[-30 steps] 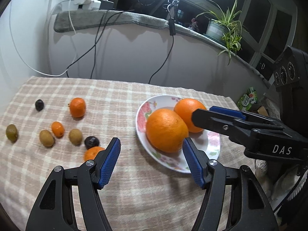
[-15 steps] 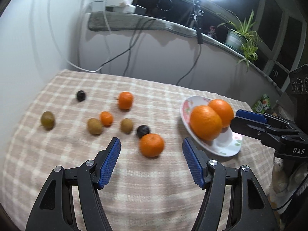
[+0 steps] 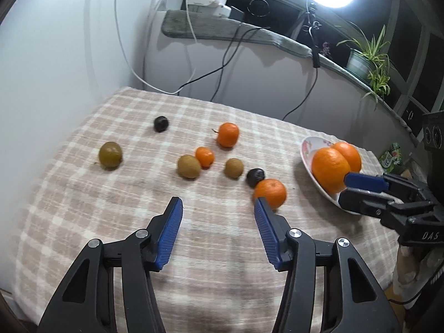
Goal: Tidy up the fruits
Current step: 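Move the right gripper to the small mandarin and close it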
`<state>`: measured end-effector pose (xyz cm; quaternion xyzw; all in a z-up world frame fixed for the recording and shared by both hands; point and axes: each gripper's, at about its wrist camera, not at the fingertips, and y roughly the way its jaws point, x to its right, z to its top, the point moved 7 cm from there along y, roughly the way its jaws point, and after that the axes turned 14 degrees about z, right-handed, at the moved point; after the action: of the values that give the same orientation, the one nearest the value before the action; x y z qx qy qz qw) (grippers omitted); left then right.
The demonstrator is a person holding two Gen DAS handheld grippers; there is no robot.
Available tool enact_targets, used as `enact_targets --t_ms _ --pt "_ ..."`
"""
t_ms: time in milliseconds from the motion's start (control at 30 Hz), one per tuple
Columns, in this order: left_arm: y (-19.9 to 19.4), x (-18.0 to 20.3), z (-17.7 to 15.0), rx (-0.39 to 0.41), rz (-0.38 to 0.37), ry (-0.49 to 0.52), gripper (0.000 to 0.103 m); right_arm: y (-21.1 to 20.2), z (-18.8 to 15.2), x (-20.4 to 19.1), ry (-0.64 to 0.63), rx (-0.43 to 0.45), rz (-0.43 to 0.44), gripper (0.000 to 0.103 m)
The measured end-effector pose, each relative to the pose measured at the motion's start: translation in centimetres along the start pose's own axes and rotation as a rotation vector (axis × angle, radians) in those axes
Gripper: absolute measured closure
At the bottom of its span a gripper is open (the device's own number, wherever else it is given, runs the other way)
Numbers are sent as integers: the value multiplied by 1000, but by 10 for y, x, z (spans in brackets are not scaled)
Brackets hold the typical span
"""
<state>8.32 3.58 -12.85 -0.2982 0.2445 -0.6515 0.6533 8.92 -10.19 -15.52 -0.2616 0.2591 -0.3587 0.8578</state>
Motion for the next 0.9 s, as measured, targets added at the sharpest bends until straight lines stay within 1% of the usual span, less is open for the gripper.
enact_targets --t_ms 167,467,600,900 --pt "7 -9 5 1 15 10 58 19 -1 -3 -12 -28 3 50" --pt "32 -15 18 -17 31 16 59 50 0 -4 -24 -72 7 52" --pt "44 -18 19 -30 42 19 60 62 1 -3 -36 -92 -6 56" --pt "64 -19 22 -57 44 29 61 78 3 5 -61 -126 -55 56"
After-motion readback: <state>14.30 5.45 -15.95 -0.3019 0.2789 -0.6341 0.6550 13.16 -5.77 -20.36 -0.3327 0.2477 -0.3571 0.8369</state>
